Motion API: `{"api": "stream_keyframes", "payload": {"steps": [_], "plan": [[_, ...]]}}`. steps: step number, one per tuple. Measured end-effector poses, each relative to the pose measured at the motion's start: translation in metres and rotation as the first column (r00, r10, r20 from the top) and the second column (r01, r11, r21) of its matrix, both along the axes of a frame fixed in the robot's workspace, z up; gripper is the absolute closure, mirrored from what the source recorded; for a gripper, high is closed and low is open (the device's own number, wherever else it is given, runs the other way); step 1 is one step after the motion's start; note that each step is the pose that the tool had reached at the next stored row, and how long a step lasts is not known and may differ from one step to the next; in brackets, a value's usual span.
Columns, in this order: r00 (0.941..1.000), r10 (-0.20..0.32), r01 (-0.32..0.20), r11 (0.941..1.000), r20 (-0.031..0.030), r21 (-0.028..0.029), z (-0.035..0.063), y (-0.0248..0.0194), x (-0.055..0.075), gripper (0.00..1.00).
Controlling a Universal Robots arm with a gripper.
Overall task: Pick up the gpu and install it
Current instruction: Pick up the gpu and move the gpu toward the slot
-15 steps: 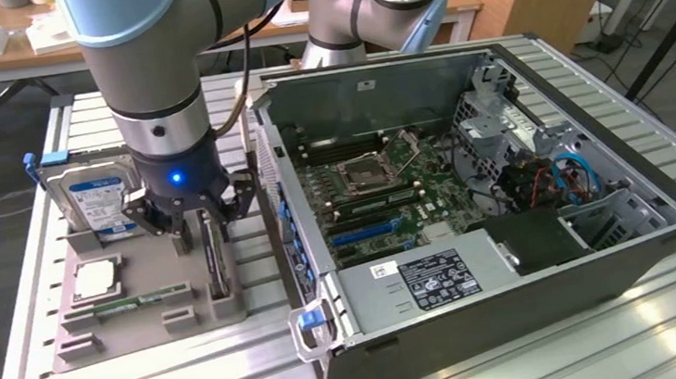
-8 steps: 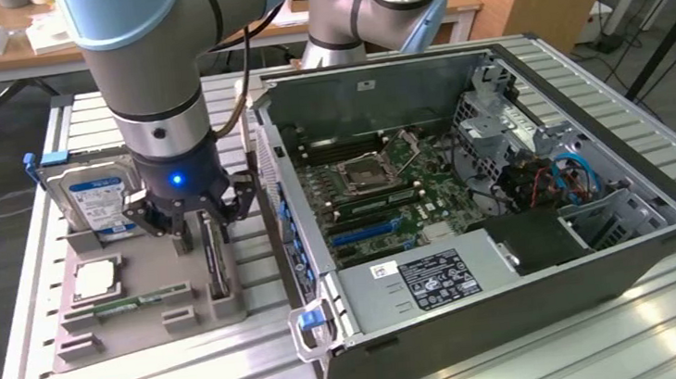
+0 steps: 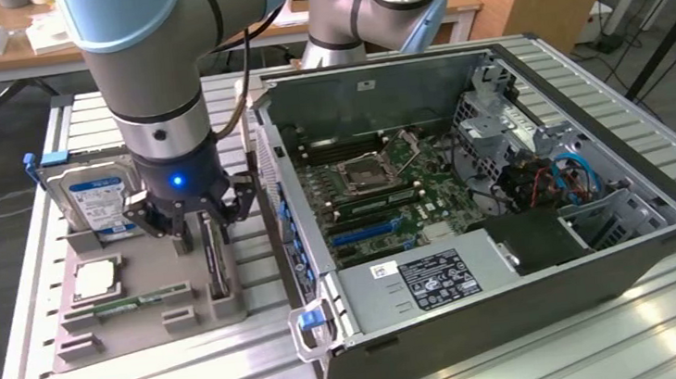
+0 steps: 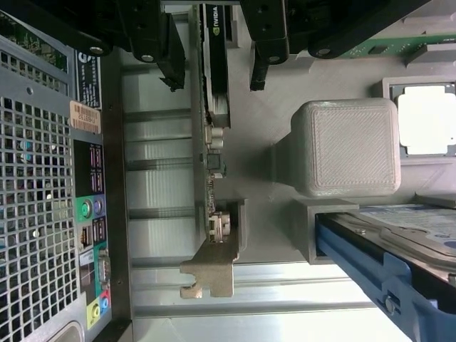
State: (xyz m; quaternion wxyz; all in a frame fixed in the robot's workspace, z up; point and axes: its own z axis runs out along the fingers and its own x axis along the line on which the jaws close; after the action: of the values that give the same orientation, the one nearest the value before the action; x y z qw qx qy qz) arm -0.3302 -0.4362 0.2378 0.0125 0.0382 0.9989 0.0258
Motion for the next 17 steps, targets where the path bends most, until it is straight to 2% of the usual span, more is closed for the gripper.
{"api": "stream_keyframes", "payload": {"steps": [10, 12, 13, 17], "plan": [[1.0000, 0.000, 0.000, 1.0000, -0.0001, -0.0001, -0.0010, 0.0000, 0.0000, 0.51], [1.0000, 0.000, 0.000, 1.0000, -0.0001, -0.0001, -0.0010, 0.0000, 0.0000, 0.52], [1.0000, 0.000, 0.000, 1.0000, -0.0001, -0.0001, -0.0009, 0.0000, 0.0000, 0.59], [1.0000, 0.000, 0.000, 1.0000, 0.0000, -0.0001, -0.0012, 0.0000, 0.0000, 0.59]]}}
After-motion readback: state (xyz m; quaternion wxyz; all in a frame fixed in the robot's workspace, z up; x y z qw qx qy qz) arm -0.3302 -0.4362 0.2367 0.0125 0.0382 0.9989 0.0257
